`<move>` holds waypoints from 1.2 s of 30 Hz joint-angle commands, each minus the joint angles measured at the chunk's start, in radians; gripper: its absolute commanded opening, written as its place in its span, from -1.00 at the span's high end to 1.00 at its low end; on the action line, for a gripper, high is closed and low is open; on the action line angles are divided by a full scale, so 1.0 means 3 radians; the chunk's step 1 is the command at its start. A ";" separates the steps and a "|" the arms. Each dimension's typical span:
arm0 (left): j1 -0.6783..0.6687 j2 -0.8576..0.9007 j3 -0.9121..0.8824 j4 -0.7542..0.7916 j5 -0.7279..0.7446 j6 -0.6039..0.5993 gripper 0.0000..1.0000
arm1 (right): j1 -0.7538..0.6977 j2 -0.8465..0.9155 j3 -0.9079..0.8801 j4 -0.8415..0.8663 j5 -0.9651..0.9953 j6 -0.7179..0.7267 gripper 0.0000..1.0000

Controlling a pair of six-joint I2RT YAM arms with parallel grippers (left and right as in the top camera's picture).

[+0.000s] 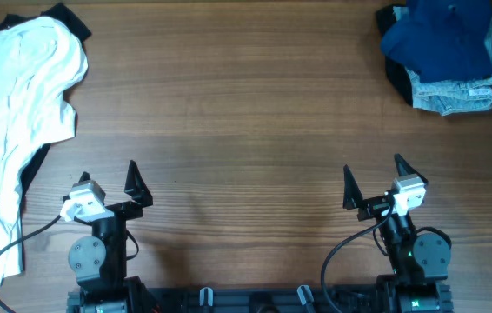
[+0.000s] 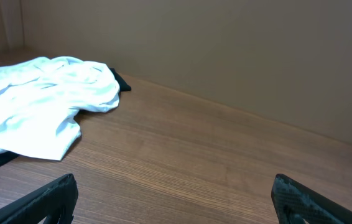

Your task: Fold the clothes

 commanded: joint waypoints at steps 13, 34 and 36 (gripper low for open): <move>-0.0022 -0.0024 -0.0022 0.0140 0.0112 0.0042 -1.00 | 0.0010 -0.0020 -0.0003 0.0381 0.0080 -0.0291 -0.99; -0.0020 0.2280 0.2444 -0.1024 0.0223 0.0305 -1.00 | 0.0010 0.3707 0.3298 -0.0360 -0.0693 -0.0607 -0.99; -0.0020 0.2700 0.2818 -0.1311 0.0130 0.0304 -0.99 | 0.0010 0.4082 0.3688 -0.0642 -0.0842 -0.0605 -0.99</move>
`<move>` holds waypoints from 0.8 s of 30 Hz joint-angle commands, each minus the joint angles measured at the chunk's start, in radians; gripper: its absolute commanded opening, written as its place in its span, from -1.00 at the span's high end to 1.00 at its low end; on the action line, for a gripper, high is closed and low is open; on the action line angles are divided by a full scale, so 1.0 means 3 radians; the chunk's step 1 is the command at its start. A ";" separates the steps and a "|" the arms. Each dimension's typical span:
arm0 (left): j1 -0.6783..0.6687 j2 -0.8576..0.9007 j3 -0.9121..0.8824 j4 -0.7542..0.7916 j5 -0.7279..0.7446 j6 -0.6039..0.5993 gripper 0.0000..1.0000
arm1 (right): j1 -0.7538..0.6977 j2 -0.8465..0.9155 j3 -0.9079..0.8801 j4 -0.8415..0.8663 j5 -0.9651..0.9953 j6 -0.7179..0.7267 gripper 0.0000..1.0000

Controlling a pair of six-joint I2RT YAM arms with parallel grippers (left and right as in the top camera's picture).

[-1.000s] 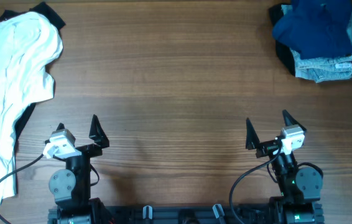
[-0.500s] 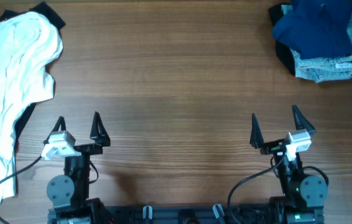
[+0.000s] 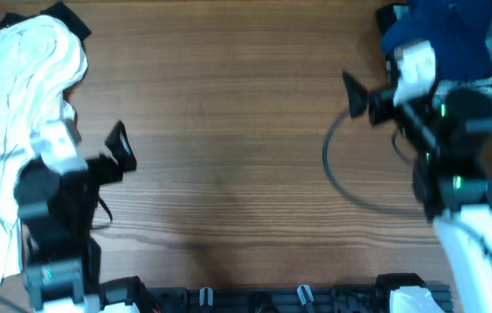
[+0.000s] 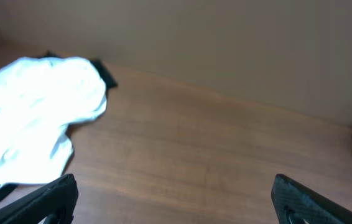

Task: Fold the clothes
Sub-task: 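Reach the left gripper to the white T-shirt and grasp its edge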

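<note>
A crumpled white garment (image 3: 16, 96) lies down the table's left side, over a black one whose corner (image 3: 70, 19) shows at the back. In the left wrist view the white garment (image 4: 33, 118) is ahead and to the left. A dark blue garment (image 3: 446, 39) sits on folded denim (image 3: 455, 94) at the back right. My left gripper (image 3: 91, 137) hovers at the white garment's right edge, open and empty (image 4: 176, 199). My right gripper (image 3: 378, 69) hangs just left of the blue pile, one finger (image 3: 355, 92) spread well out, holding nothing.
The brown wooden table (image 3: 237, 130) stretches between the two piles. A plain wall (image 4: 226, 43) rises behind the far edge. The arm bases and a black rail (image 3: 255, 300) line the near edge. A cable (image 3: 333, 165) loops from the right arm.
Both arms left their spots at the near edge. The left gripper now sits beside the white garment, the right gripper beside the blue pile. Both are still open; the clothes have not moved.
</note>
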 commanded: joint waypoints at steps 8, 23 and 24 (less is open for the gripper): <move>0.0070 0.2059 0.1537 -0.1133 -0.0123 0.0045 -1.00 | 0.0010 0.1479 0.1342 -0.1118 -0.1017 0.0011 -0.99; 0.0649 0.3651 0.1537 -0.0628 -0.0697 -0.0099 -0.87 | 0.0011 0.1616 0.1330 -0.1053 -0.1021 0.0534 -0.99; 0.0689 0.3719 0.1537 -0.0492 -0.0732 -0.0098 -0.86 | 0.0011 0.1634 0.1330 -0.1044 -0.1020 0.0534 -0.99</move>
